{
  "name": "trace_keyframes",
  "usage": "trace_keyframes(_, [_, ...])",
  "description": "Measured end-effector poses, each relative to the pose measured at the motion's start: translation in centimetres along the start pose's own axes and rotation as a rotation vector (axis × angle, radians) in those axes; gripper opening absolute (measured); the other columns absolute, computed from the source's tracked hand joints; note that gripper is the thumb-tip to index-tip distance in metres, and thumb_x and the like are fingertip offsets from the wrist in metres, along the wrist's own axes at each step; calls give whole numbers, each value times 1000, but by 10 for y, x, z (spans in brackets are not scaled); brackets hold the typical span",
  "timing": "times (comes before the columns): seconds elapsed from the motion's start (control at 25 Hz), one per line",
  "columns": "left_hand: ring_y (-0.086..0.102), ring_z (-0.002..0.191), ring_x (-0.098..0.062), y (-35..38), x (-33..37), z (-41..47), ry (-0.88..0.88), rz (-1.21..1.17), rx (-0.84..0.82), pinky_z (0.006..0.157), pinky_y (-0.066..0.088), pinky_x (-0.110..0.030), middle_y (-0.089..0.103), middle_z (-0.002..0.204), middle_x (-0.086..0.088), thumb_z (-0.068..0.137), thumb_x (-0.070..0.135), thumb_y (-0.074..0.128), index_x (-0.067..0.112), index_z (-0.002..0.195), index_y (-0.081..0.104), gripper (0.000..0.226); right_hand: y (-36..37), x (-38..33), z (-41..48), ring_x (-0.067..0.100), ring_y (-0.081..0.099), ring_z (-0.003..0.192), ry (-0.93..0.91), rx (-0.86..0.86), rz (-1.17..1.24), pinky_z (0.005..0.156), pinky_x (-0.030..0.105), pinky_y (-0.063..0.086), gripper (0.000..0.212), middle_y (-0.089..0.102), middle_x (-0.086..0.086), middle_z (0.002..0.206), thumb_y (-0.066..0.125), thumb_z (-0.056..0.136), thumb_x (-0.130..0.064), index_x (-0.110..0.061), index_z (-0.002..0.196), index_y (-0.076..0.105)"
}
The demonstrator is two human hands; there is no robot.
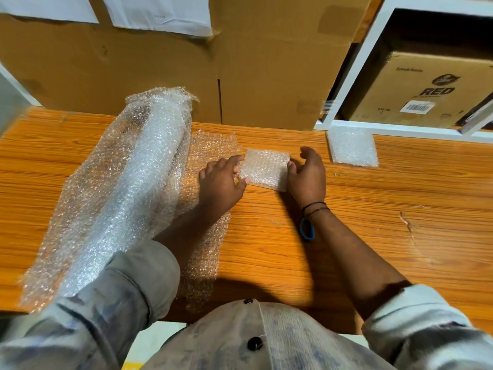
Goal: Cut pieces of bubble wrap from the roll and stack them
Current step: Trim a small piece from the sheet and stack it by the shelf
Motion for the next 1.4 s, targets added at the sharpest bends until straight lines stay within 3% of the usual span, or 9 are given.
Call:
trace_keyframes(0.2, [44, 126, -30, 2, 12, -5, 161, 203, 72, 99, 37, -48, 56, 131, -1, 92, 44, 67, 36, 133, 64, 42, 26, -31, -47, 37, 56, 119, -452, -109, -382, 90, 47, 44, 34, 64, 11, 132, 61, 94, -24, -13, 125, 67])
trace_keyframes(0.32, [37, 138, -36, 17, 15, -8, 201, 342, -21, 105, 31, -52, 49, 151, -6, 95, 51, 60, 42, 134, 64, 39, 41, -22, -52, 41, 55, 117, -417, -161, -504, 88, 50, 42, 30, 63, 13, 132, 59, 97, -30, -11, 119, 67])
trace_keyframes(0.48, [25, 147, -43, 30, 11, -10, 155, 419, -136, 109, 23, -55, 22, 169, -12, 100, 58, 48, 44, 146, 52, 48, 37, -26, -44, 39, 51, 124, -383, -193, -479, 91, 49, 38, 43, 61, 10, 138, 61, 96, -37, -14, 131, 64])
trace_keyframes(0.6, [24, 147, -41, 23, 12, -9, 160, 405, -122, 110, 24, -55, 23, 169, -10, 101, 53, 51, 39, 149, 51, 50, 38, -33, -42, 36, 50, 128, -519, -232, -513, 92, 49, 37, 43, 63, 8, 137, 68, 91, -39, -14, 126, 67])
trace_keyframes(0.84, [28, 145, -35, 14, 10, -1, 163, 376, -106, 109, 27, -53, 32, 165, -5, 97, 47, 60, 39, 143, 56, 47, 39, -42, -42, 34, 56, 112, -671, -124, -571, 86, 49, 34, 11, 73, 5, 106, 64, 91, -18, -12, 98, 69])
trace_keyframes(1.0, [36, 140, -32, 1, 15, 8, 221, 392, -47, 105, 30, -50, 44, 157, 0, 92, 45, 68, 39, 127, 69, 36, 25, -49, -46, 34, 56, 110, -602, -73, -426, 86, 48, 31, 12, 73, 5, 99, 65, 92, -20, -13, 101, 70])
trace_keyframes(1.16, [40, 135, -29, -15, 34, 12, 329, 329, 71, 102, 33, -48, 52, 149, 8, 84, 31, 72, 40, 107, 77, 25, 4, -51, -46, 25, 51, 120, -474, -68, -237, 93, 45, 32, 24, 70, -2, 108, 57, 100, -39, -21, 110, 69])
trace_keyframes(1.32, [41, 126, -24, -38, 47, 17, 351, -53, 150, 99, 38, -43, 50, 141, 11, 78, 12, 71, 44, 97, 78, 38, -20, -27, -15, 14, 58, 122, -29, -67, 304, 104, 39, 47, 44, 68, -4, 126, 62, 97, -53, -20, 126, 66])
trace_keyframes(1.4, [40, 123, -21, -42, 42, 20, 279, -265, 156, 100, 39, -36, 48, 138, 13, 76, 1, 70, 44, 95, 79, 48, -14, -17, -4, 21, 63, 123, 240, -226, 485, 104, 44, 52, 58, 67, 2, 132, 71, 91, -53, -17, 135, 60])
Point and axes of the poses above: each hand's wrist, its own z-axis towards the middle knuckle, its own y-axis out of the palm, x = y × z, the point moved 8 cm from there along z, towards the middle knuckle
